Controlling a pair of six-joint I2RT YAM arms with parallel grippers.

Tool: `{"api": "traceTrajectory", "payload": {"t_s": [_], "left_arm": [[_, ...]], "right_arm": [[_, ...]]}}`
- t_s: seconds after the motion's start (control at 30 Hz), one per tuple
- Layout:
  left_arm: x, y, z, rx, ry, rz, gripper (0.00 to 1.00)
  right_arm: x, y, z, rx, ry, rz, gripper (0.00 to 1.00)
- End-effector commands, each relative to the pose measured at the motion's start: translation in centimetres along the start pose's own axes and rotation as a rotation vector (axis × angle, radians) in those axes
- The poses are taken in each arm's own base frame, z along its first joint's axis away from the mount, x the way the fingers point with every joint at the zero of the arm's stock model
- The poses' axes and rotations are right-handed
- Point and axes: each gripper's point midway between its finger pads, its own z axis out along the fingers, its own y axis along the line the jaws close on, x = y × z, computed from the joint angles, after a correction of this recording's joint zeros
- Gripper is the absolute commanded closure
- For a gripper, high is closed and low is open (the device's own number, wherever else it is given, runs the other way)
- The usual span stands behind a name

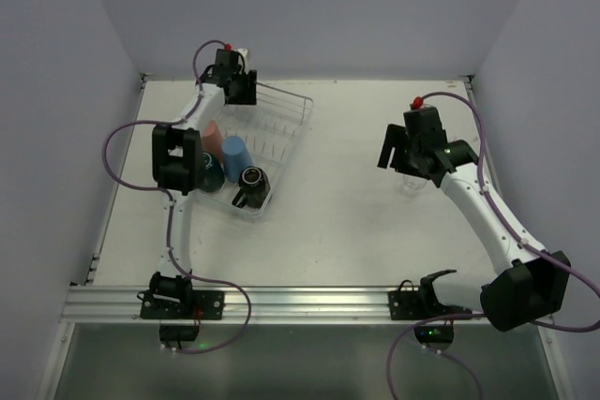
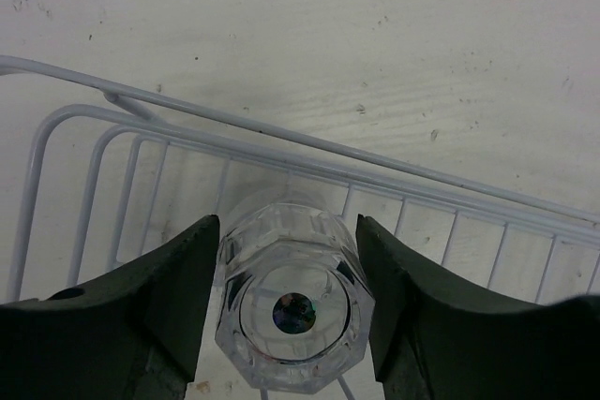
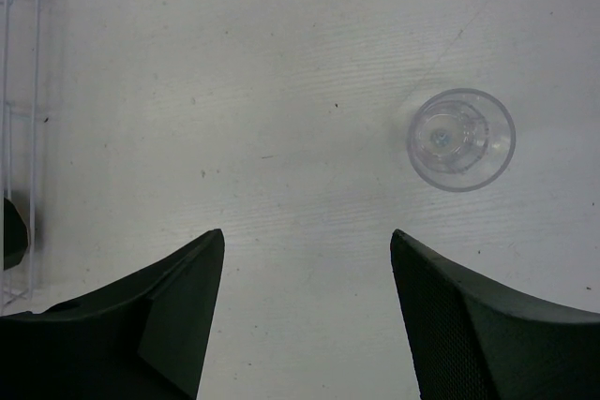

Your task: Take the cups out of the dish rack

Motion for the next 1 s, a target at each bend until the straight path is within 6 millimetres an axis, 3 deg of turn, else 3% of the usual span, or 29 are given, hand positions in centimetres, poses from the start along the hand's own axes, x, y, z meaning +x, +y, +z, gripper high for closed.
{"api": "traceTrajectory", "payload": {"t_s": [0.0, 0.1, 0.23, 0.33, 0.43, 0.6, 0.63, 0.7, 0.73, 0.77, 0.8, 0.83, 0.97], "left_arm": [[-3.1, -0.3, -1.0, 0.013, -0.080, -0.004, 0.40], [-4.5, -0.6, -1.7, 0.017, -0.121, -0.003, 0.49], [-6.0, -0.9, -3.0, 0.022, -0.155, -0.009, 0.74], [-7.8, -1.5, -5.6, 0.037, -0.199, -0.016, 0.92], [-9.3, -1.8, -8.1, 0.034, -0.238, -0.023, 1.00], [-12.6, -3.5, -15.7, 0.092, -0.343, -0.025, 1.00], [-13.7, -4.1, -18.5, 0.114, -0.390, -0.029, 1.00], [-13.2, -5.3, -20.3, 0.176, -0.395, -0.030, 1.00], [-14.5, -6.2, -23.7, 0.222, -0.466, -0.030, 1.00], [-14.2, -7.3, -25.0, 0.284, -0.476, -0.021, 1.00], [-13.1, -7.7, -24.7, 0.316, -0.469, -0.034, 1.00], [-13.4, -8.5, -27.8, 0.362, -0.519, -0.027, 1.00], [-10.1, -12.0, -32.1, 0.614, -0.544, -0.018, 1.00]], "right_arm": [[-0.2, 0.5, -0.6, -0.032, -0.020, -0.005, 0.26], [0.0, 0.5, -0.5, -0.032, -0.011, -0.006, 0.26], [0.0, 0.3, -0.7, -0.029, -0.014, -0.007, 0.26], [-0.1, 0.6, -0.9, -0.046, -0.017, -0.003, 0.26], [0.0, 1.0, -1.0, -0.066, -0.012, 0.005, 0.25], [0.8, 2.6, -0.8, -0.151, 0.023, 0.026, 0.25], [0.8, 3.0, -0.8, -0.171, 0.029, 0.037, 0.25], [1.0, 4.7, -1.1, -0.259, 0.052, 0.052, 0.25], [1.1, 5.4, -1.3, -0.298, 0.068, 0.064, 0.25], [0.9, 6.3, -1.6, -0.343, 0.069, 0.074, 0.25], [1.2, 7.4, -2.1, -0.405, 0.094, 0.082, 0.25], [1.1, 8.1, -2.4, -0.438, 0.103, 0.112, 0.25], [-0.1, 11.7, -5.1, -0.666, 0.100, 0.172, 0.25]]}}
